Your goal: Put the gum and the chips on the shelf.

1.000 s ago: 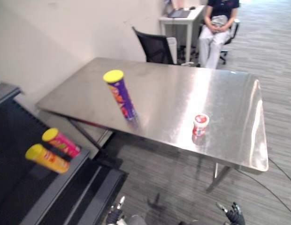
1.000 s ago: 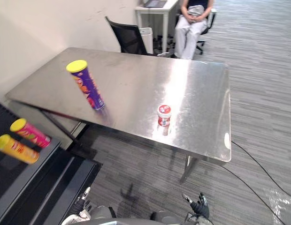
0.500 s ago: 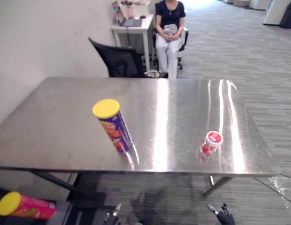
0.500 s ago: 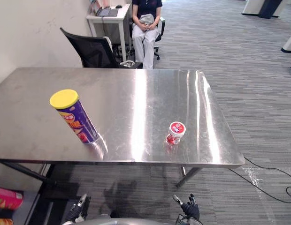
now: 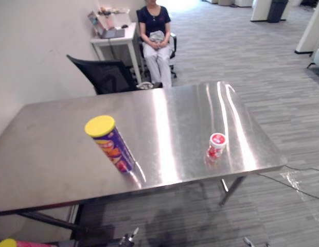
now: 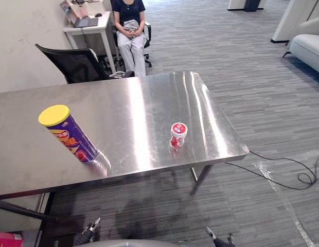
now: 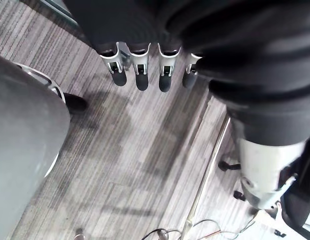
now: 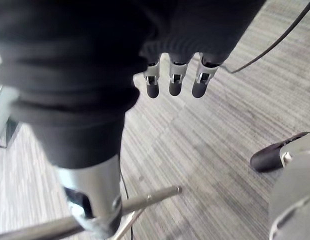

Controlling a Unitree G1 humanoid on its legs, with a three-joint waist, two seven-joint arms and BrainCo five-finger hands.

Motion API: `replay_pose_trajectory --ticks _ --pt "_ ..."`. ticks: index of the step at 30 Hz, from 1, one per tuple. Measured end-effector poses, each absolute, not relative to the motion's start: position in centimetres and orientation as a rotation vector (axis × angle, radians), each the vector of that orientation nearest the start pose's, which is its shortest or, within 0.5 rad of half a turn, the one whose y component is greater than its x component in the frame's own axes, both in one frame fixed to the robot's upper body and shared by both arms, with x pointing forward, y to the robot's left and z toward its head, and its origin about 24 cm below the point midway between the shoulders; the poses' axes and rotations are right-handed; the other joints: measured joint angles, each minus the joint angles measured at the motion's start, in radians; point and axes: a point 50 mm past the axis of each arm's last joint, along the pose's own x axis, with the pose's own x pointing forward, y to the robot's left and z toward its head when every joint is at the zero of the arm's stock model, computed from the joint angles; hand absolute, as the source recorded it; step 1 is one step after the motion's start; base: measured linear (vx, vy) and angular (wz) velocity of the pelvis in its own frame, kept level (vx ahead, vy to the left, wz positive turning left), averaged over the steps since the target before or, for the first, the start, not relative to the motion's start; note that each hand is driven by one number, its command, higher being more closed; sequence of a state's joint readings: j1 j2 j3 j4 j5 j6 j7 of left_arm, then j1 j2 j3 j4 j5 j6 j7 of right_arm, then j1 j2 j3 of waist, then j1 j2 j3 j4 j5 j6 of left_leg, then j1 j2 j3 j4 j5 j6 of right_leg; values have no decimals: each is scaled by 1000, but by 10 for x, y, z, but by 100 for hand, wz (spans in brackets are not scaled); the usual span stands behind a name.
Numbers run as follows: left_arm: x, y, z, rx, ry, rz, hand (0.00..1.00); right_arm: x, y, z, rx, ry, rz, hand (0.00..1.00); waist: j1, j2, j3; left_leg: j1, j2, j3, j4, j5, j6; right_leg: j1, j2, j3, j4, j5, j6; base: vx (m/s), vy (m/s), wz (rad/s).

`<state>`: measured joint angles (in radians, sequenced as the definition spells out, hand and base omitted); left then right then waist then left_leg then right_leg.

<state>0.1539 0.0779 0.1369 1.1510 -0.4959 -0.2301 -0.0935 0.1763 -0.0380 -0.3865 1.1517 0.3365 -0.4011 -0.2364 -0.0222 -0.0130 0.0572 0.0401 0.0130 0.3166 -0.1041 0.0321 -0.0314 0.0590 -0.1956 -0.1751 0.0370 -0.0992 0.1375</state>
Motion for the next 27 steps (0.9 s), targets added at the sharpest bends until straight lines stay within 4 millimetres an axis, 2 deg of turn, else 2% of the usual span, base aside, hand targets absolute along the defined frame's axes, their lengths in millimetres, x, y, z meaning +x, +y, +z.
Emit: replay_pose_trajectory --ticks 4,7,10,12,13,14,16,17,20,21,22,25,27 --pt "54 212 -164 -433 967 526 0 41 -261 -147 322 795 -1146 0 4 -10 -1 -2 0 2 0 -2 2 0 -4 -1 -3 0 1 19 12 -1" --pt "54 217 -163 -438 952 552 0 42 -292 -134 407 656 -1355 0 12 -21 -1 -2 -6 6 0 -8 5 1 -11 -1 -6 3 4 44 30 -1" --pt "56 223 -160 -440 914 582 0 43 -343 -105 484 407 -1561 0 25 -34 2 0 -17 7 0 -18 9 16 -22 -9 -21 15 22 80 40 3" --pt "57 226 -159 -441 903 591 0 49 -366 -85 501 264 -1617 0 25 -40 0 3 -22 8 0 -22 14 20 -27 -11 -22 16 24 89 35 2" --pt "58 227 -158 -438 897 592 0 57 -377 -72 508 171 -1643 0 25 -44 0 6 -24 9 0 -25 13 22 -30 -12 -23 17 25 85 31 -5" --pt "59 228 -157 -435 892 591 0 61 -382 -65 506 129 -1647 0 25 -47 1 7 -24 9 0 -26 12 23 -31 -14 -23 18 26 107 22 -4" --pt "63 230 -155 -428 871 585 0 77 -394 -39 502 -31 -1659 0 26 -56 3 16 -23 9 0 -39 8 35 -31 -34 -19 20 30 77 8 2" --pt "64 230 -155 -427 870 580 0 81 -397 -32 500 -71 -1660 0 26 -56 2 16 -22 8 0 -40 7 35 -31 -41 -17 22 33 38 -1 5" --pt "70 227 -154 -395 887 531 0 111 -408 14 465 -296 -1603 0 25 -52 1 17 -17 4 0 -50 5 31 -26 -52 1 30 34 72 4 2" --pt "70 226 -154 -393 891 528 0 114 -408 18 453 -308 -1591 0 25 -52 1 17 -15 4 0 -51 4 31 -25 -54 1 33 33 60 -3 0" --pt "71 223 -155 -382 908 510 0 129 -406 35 393 -352 -1517 0 26 -40 -5 18 -1 4 0 -55 1 29 -10 -62 1 59 22 48 -4 -4" --pt "72 220 -154 -370 916 483 0 160 -390 63 290 -429 -1348 0 24 -23 -13 15 12 8 0 -57 0 14 4 -65 4 82 14 56 1 -10" --pt "74 218 -154 -356 922 462 0 185 -368 85 179 -477 -1176 0 23 -34 -7 15 10 8 0 -54 5 14 3 -65 4 82 13 54 -10 -2"
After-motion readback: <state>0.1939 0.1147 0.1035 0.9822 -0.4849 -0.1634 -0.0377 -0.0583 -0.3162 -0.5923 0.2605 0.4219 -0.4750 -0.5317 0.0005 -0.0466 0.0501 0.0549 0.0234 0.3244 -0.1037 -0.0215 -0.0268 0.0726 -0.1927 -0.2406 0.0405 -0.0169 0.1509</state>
